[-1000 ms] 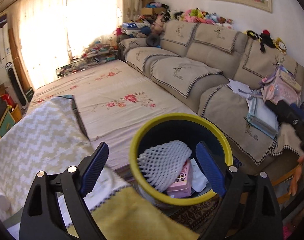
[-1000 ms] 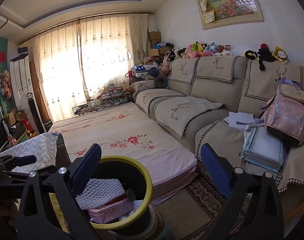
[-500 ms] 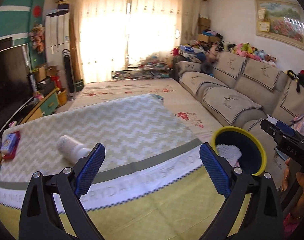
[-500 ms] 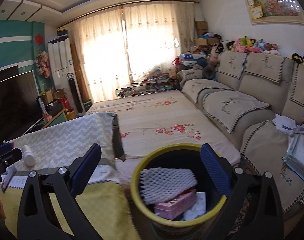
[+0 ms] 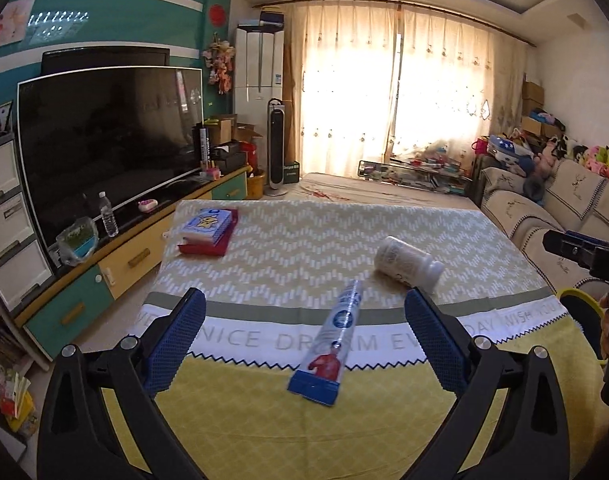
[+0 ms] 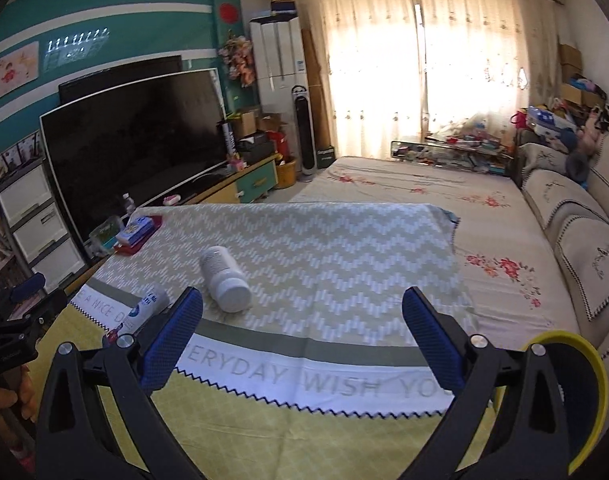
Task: Collect trash
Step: 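Reach the right tool to the white pill bottle and grasp it, then carry the white pill bottle over the bin and open the right tool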
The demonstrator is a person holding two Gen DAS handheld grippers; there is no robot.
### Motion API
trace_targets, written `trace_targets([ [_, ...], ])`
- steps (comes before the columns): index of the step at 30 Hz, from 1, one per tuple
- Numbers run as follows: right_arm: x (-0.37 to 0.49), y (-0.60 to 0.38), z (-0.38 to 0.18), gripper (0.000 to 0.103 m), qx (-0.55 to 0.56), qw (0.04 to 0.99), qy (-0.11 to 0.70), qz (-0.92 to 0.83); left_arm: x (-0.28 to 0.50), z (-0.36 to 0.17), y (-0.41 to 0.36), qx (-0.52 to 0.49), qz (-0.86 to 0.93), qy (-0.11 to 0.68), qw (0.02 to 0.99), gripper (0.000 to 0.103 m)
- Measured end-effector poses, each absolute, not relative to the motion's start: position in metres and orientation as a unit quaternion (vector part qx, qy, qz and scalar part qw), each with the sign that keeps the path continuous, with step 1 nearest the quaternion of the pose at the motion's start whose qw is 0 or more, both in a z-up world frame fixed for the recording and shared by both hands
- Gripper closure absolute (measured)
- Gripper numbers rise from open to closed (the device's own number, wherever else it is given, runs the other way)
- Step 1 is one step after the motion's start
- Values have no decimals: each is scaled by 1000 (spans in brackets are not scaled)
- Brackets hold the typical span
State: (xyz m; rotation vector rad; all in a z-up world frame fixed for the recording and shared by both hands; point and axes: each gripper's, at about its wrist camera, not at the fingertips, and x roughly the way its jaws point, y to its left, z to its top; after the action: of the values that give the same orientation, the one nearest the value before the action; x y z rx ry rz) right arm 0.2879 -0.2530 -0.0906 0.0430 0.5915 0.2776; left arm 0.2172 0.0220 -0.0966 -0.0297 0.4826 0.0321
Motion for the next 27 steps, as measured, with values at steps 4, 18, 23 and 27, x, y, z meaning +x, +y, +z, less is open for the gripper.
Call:
trace_targets([
  [4, 320, -224, -104, 8, 13, 931, 324, 166, 217, -107, 26, -15, 13, 237, 971, 5],
  [18, 389, -170, -164, 23, -15, 887, 408, 219, 215, -122, 23, -25, 21, 234, 972, 5],
  [23, 398, -170, -174, 37, 2, 878, 423, 224, 215, -123, 17, -13, 17, 235, 972, 5],
  [27, 400, -175, -178, 55, 10, 876, 427, 223, 215, -123, 18, -19, 16, 235, 972, 5],
])
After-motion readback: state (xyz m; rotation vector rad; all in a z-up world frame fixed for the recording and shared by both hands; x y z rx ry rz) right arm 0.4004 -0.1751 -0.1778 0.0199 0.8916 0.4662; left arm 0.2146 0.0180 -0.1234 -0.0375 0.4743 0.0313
